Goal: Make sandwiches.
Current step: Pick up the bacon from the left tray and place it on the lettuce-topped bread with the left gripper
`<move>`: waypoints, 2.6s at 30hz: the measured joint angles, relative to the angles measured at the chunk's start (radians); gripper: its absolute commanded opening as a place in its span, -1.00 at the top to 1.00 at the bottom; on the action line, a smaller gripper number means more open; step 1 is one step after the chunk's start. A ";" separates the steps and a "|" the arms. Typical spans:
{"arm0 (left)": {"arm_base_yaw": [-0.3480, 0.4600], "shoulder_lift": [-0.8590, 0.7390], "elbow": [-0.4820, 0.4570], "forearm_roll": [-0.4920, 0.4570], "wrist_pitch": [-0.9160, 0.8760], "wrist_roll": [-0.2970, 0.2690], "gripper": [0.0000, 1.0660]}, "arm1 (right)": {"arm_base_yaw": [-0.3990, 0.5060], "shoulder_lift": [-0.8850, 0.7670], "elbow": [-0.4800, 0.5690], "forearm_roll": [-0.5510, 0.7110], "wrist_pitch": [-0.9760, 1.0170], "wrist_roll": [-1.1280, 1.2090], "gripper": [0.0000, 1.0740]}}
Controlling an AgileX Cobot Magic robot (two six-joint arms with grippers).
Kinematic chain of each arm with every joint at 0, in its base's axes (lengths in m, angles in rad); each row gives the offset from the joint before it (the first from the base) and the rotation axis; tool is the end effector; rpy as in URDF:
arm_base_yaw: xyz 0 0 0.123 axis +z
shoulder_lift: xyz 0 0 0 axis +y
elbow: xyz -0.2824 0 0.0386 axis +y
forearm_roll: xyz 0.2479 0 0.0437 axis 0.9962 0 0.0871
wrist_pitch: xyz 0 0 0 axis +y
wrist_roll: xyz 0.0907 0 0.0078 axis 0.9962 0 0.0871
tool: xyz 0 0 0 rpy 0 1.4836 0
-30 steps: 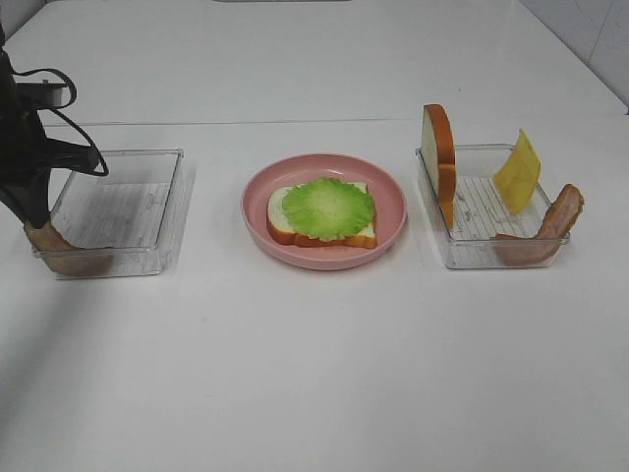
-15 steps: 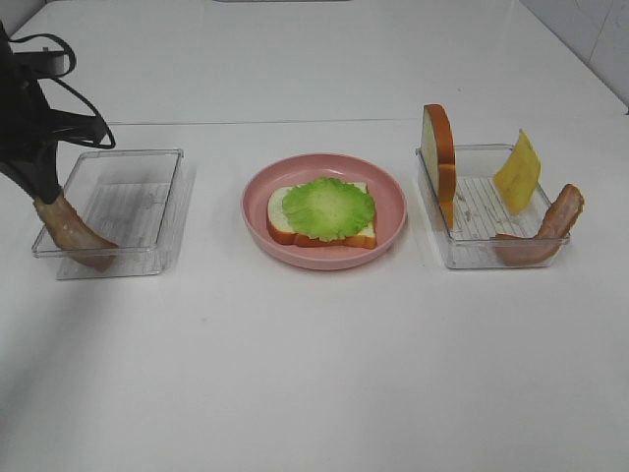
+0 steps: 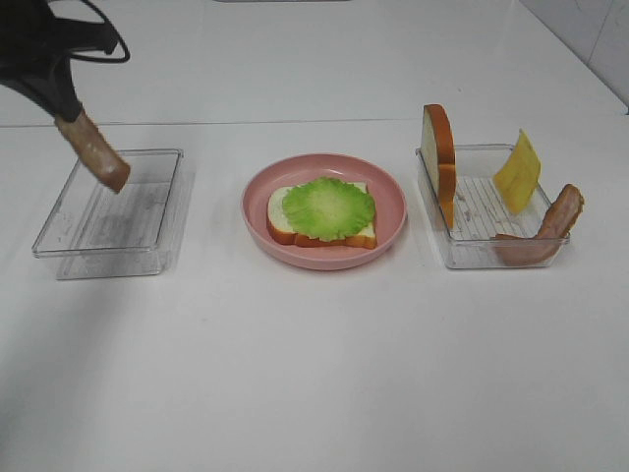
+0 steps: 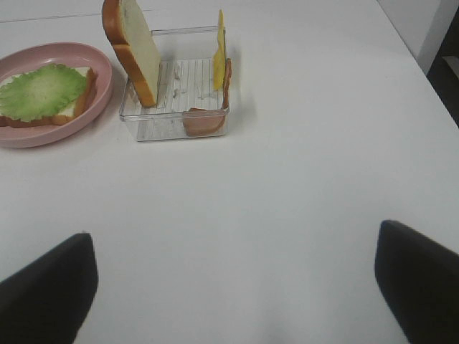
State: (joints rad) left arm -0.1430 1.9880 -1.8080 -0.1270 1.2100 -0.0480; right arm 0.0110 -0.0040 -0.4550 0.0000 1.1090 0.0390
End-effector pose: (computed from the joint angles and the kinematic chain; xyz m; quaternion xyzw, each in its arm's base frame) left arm 0.4196 -0.0713 0.2770 0.0327 0.9886 -0.0743 0.1268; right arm -0.0027 0.0000 0.2608 0.0123 0.8756 0.0121 0.4828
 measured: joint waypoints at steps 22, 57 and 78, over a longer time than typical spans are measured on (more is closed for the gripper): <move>-0.184 0.114 -0.265 -0.227 0.002 0.002 1.00 | 0.000 0.000 0.000 0.000 0.000 0.000 -0.83; -0.426 0.349 -0.265 -0.465 -0.314 0.114 1.00 | 0.000 0.000 0.000 0.000 0.000 0.000 -0.83; -0.426 0.370 -0.265 -0.107 -0.291 0.153 1.00 | 0.000 0.000 0.000 0.000 0.000 0.000 -0.83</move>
State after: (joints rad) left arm -0.5690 2.3580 -2.0730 -0.2340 0.9190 0.1050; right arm 0.0110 -0.0040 -0.4550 0.0000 1.1090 0.0390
